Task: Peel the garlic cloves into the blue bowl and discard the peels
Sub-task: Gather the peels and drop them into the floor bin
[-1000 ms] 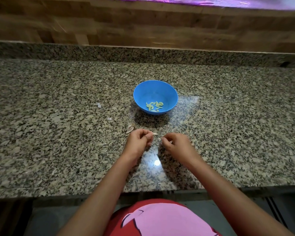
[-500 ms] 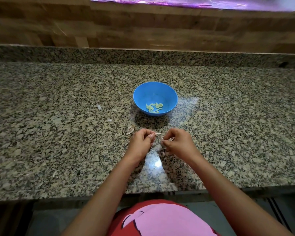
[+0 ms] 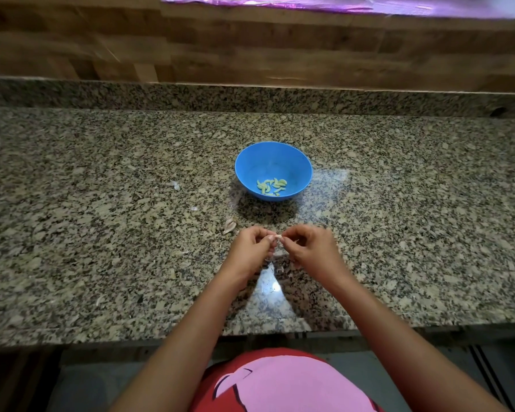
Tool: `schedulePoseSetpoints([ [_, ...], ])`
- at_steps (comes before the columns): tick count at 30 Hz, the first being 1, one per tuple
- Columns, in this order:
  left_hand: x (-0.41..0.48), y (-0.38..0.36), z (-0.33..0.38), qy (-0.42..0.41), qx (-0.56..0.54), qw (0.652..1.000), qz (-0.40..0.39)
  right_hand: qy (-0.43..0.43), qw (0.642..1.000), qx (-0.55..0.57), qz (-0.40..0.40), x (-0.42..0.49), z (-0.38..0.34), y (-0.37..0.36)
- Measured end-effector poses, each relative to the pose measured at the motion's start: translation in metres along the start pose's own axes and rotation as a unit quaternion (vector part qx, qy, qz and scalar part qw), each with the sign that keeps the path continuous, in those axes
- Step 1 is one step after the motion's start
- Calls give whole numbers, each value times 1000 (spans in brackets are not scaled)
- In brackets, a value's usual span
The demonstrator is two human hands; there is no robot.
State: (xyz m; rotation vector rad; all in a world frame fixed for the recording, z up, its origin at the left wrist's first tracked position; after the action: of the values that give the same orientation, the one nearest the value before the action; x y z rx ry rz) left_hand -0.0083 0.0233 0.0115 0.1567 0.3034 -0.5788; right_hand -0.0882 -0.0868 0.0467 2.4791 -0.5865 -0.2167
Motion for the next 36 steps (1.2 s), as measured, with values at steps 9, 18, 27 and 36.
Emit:
schedulePoseSetpoints([
  [9, -1, 7, -1, 6, 27, 998, 50, 12, 999, -2, 36, -2, -1, -2],
  [18, -2, 0, 13, -86, 292, 950, 77, -118, 988, 56, 85, 26, 30, 10],
  [27, 0, 4, 8, -52, 234, 966, 100, -55, 991, -100, 66, 24, 27, 0],
  [36, -14, 24, -15, -102, 291, 944, 121, 49, 918, -372, -131, -10, 39, -53],
])
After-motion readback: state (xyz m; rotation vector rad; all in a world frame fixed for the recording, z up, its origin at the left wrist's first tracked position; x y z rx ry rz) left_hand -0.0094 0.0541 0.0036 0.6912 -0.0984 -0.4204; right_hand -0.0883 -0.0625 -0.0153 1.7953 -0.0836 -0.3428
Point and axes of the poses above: each hand's wrist, its own x-axis towards the middle knuckle, its own y-axis out of the back of the hand, z = x × y, the point moved 2 cm from there along x, towards the middle knuckle, and after that the axes turned 1 degree about z, right-handed, at the moved point
